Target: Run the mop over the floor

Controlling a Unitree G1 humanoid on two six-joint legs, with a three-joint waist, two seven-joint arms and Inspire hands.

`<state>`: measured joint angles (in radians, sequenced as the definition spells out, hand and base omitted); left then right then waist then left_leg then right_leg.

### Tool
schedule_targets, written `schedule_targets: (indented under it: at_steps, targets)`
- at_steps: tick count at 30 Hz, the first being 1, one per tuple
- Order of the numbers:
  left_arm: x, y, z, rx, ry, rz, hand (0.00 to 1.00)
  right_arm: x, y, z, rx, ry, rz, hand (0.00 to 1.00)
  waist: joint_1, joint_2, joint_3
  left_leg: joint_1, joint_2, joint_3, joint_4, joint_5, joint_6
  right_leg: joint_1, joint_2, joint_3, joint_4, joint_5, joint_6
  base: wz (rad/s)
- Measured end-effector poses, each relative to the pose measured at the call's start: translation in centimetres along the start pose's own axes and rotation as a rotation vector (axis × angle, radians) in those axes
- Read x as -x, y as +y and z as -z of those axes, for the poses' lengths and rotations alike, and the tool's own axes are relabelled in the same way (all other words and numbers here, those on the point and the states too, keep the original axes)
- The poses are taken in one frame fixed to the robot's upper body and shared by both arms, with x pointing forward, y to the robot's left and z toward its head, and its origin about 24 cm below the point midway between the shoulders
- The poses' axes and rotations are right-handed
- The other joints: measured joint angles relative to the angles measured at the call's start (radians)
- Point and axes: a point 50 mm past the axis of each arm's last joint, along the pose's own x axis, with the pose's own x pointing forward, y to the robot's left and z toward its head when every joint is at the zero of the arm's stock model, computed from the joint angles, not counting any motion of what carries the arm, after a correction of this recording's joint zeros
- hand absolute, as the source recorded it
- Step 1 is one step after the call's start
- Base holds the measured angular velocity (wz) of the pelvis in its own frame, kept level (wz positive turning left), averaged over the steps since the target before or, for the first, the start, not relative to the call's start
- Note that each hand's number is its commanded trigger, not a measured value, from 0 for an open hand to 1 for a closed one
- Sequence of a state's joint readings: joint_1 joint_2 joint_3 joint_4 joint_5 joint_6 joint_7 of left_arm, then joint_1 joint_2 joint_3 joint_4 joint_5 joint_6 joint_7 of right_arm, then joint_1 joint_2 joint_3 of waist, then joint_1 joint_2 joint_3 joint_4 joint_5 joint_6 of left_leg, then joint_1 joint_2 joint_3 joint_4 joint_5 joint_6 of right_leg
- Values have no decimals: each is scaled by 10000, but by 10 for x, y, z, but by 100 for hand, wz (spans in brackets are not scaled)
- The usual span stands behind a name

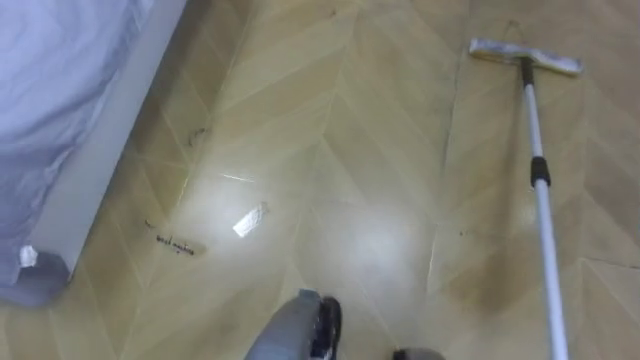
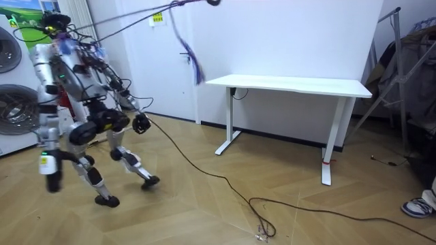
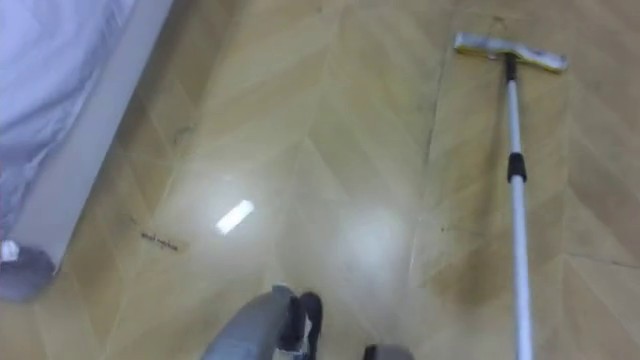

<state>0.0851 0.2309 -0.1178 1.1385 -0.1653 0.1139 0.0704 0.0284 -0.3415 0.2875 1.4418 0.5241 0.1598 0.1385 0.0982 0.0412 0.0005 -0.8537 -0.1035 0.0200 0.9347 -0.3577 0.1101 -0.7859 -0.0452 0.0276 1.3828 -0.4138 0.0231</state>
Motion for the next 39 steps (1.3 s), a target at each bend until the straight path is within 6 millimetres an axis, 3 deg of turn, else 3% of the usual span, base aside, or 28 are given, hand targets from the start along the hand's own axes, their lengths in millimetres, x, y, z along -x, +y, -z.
schedule_targets:
  at_steps: [1, 2, 5, 6, 7, 9, 10, 13, 14, 15, 17, 18, 21, 22, 23, 24, 25, 26, 27, 28, 30, 31, 33, 34, 35, 36, 37, 39]
  targets:
    - [0, -6, -8, 73, -227, -22, 0, -1, 5, 1, 47, 22, 48, 100, -125, 242, 92, 365, -132, -437, -62, -165, -55, -309, 112, -138, -472, -49, -24, -41]
    - [-1, -9, -10, 143, -292, -13, 0, -1, 7, 1, 83, 20, 82, 100, -130, 296, 93, 524, -188, -637, -149, -233, -105, -461, 161, -125, -830, -52, -29, -50]
    - [0, -17, -8, 504, -152, 1, 0, -3, 17, -2, 326, -21, 176, 100, -83, 358, 122, 1316, -332, -1222, -797, -431, -295, -756, -35, -89, -3971, 28, -71, -57]
    - [0, -16, -1, 550, 122, -121, 0, -3, 22, -6, 527, 23, 185, 100, -42, 280, 165, 1534, -343, -1467, -862, -585, -435, -668, -85, -77, -5166, 365, -88, -52]
    - [0, -13, 7, 606, 499, -329, 0, -2, 27, -14, 646, -25, 193, 100, -30, 172, 205, 1677, -312, -1675, -706, -851, -603, -600, -159, -289, -5364, 803, -120, -42]
    - [0, -12, 13, 859, 965, -424, 0, 0, 29, -27, 805, -88, 323, 100, -67, 20, 254, 1641, -232, -1679, -199, -1023, -882, -456, -434, -830, -5048, 996, -399, 5]
    - [0, -13, 13, 1005, 1133, -413, 0, 3, 29, -43, 774, -272, 453, 100, -21, 67, 217, 1550, -62, -1567, 238, -1036, -922, -368, -390, -996, -4856, 770, -542, 28]
    - [-2, -9, 4, 1468, 1243, -494, 0, 16, 22, -88, 597, -1015, 630, 100, 427, -287, 303, 1076, 305, -1283, 1620, -840, -1254, -381, -201, -1200, -4235, 119, -887, 12]
    - [-3, -3, 0, 1618, 1257, -632, 0, 26, 19, -116, 602, -1637, 675, 100, 629, -506, 320, 792, 507, -1251, 2366, -667, -1477, -406, -50, -1209, -3882, -186, -1044, 11]
    - [-3, 9, -4, 1814, 1159, -893, 0, 45, 19, -159, 640, -2947, 595, 100, 721, -924, 387, 139, 642, -1093, 3540, 9, -1664, -392, 134, -1196, -3422, -631, -1216, 18]
    - [-3, 16, -6, 1902, 1201, -1043, 0, 61, 15, -186, 645, -3689, 480, 100, 752, -1250, 411, -509, 737, -1032, 3554, 8, -1604, -264, 188, -1259, -3258, -849, -1312, 34]
    - [-3, 16, -7, 1905, 1271, -990, 0, 68, 13, -196, 604, -4011, 414, 100, 814, -1257, 433, -878, 720, -1032, 3139, 0, -1585, -1, 253, -1334, -3291, -978, -1424, 34]
    - [-3, 15, -3, 1827, 1399, -867, 0, 65, 12, -191, 437, -3923, 131, 100, 960, -1268, 425, -1070, 719, -874, 929, 154, -1602, 675, 366, -1354, -3520, -1363, -1389, 25]
    - [-3, 13, 0, 1867, 1468, -727, 0, 60, 12, -183, 309, -3753, 5, 100, 978, -1202, 449, -1105, 734, -744, -103, 684, -1454, 988, 369, -1360, -3643, -1544, -1290, 16]
    - [-3, 12, 1, 1925, 1514, -619, 0, 51, 10, -167, 128, -3442, -85, 100, 960, -1078, 401, -1109, 731, -600, -332, 1179, -1198, 1333, 339, -1358, -3780, -1726, -1143, 35]
    - [-3, 9, 5, 1958, 1657, -472, 0, 39, 5, -144, -4, -2956, -37, 100, 844, -951, 339, -959, 672, -416, -214, 1227, -807, 1585, 264, -1212, -3732, -1900, -944, 46]
    - [-3, 7, 4, 2006, 1650, -388, 0, 34, 1, -131, -70, -2691, 21, 100, 754, -848, 292, -927, 633, -303, -147, 1118, -653, 1619, 260, -1066, -3621, -1924, -887, 76]
    - [-3, 2, -1, 2246, 1553, -241, 0, 24, -8, -100, -242, -1976, 272, 100, 631, -661, 223, -793, 549, 12, -34, 866, -373, 1573, 120, -919, -3171, -1799, -618, 64]
    - [-3, -3, -4, 2439, 1442, -155, 0, 15, -11, -70, -302, -1140, 582, 100, 633, -596, 175, -525, 526, 354, -28, 631, -172, 1551, -49, -797, -2671, -1543, -145, 45]
    - [-4, -4, -5, 2466, 1410, -118, 0, 12, -11, -58, -324, -817, 694, 100, 633, -556, 154, -390, 485, 361, -31, 506, -151, 1533, -106, -796, -2463, -1353, 47, -5]
    - [-4, -7, -6, 2457, 1333, -127, 0, 7, -3, -38, -260, -325, 777, 100, 483, -459, 97, -106, 319, 42, -164, 287, -196, 1398, -208, -751, -2250, -1002, 143, -33]
    - [-4, -11, -8, 2479, 1257, -195, 0, 5, 1, -35, -153, -363, 833, 100, 289, -302, 188, 96, 28, -536, -308, 252, -304, 1178, -219, -641, -2372, -1026, 130, -45]
    - [-4, -19, -15, 2769, 1050, -338, 0, 2, 13, -31, 283, -341, 1090, 100, -147, 16, 195, 644, -175, -1160, -1006, 422, -541, 504, -304, -482, -3396, -1019, 132, -32]
    - [-4, -19, -18, 2817, 964, -406, 0, 2, 18, -32, 407, -369, 1088, 100, -233, 28, 188, 780, -176, -1203, -1233, 507, -604, 375, -397, -422, -3896, -953, 144, -11]
    - [-4, -18, -24, 2869, 739, -535, 0, 1, 29, -33, 549, -434, 1046, 100, -351, 10, 187, 1003, -166, -1352, -1596, 620, -754, 284, -582, -214, -5179, -514, 187, -5]
    - [-4, -18, -28, 2826, 564, -581, 0, 0, 38, -37, 482, -570, 893, 100, -391, -64, 215, 1200, -116, -1449, -1830, 672, -924, 457, -838, -615, -5643, 383, 52, -4]
    - [-4, -18, -28, 2840, 537, -560, 0, 0, 41, -37, 397, -568, 815, 100, -386, -75, 236, 1306, -105, -1446, -1965, 687, -1003, 598, -852, -830, -5795, 634, -28, 7]
    - [-4, -20, -29, 2899, 559, -447, 0, 2, 50, -47, 118, -667, 567, 100, -318, 78, 238, 1720, 330, -1562, -2542, 889, -1280, 1204, -549, -1319, -6589, 1011, -452, 17]
